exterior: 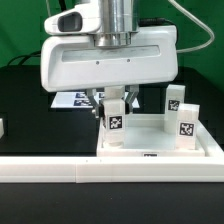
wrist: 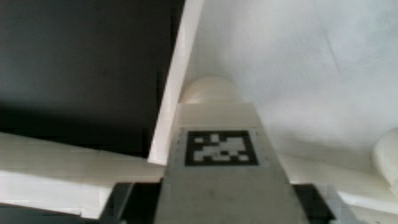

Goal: Assemble square table

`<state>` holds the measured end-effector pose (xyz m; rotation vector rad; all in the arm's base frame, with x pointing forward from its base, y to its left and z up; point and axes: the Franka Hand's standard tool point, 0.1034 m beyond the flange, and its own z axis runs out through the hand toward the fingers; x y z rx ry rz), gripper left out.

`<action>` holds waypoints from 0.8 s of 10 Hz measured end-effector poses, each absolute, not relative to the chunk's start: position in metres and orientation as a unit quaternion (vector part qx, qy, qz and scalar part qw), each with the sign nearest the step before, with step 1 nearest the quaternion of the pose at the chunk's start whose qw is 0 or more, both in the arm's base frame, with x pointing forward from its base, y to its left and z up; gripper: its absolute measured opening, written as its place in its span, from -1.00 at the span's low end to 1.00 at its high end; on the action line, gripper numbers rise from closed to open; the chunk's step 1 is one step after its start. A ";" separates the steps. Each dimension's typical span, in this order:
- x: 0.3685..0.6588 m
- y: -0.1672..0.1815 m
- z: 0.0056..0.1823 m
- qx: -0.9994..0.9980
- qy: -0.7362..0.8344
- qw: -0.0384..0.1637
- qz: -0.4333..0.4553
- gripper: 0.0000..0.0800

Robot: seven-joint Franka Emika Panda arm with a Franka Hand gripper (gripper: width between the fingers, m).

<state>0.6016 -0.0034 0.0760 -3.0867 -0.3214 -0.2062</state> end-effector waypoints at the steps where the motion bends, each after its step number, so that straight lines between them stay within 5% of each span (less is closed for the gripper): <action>1: 0.601 -0.003 0.076 -0.996 -0.054 0.021 -0.066 -0.27; 8: 0.601 0.003 0.074 -0.936 0.338 0.052 -0.086 -0.27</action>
Offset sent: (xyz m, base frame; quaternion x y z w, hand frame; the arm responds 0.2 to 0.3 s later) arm -0.0120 0.0015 0.0002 -0.0114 0.0207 0.2351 0.9717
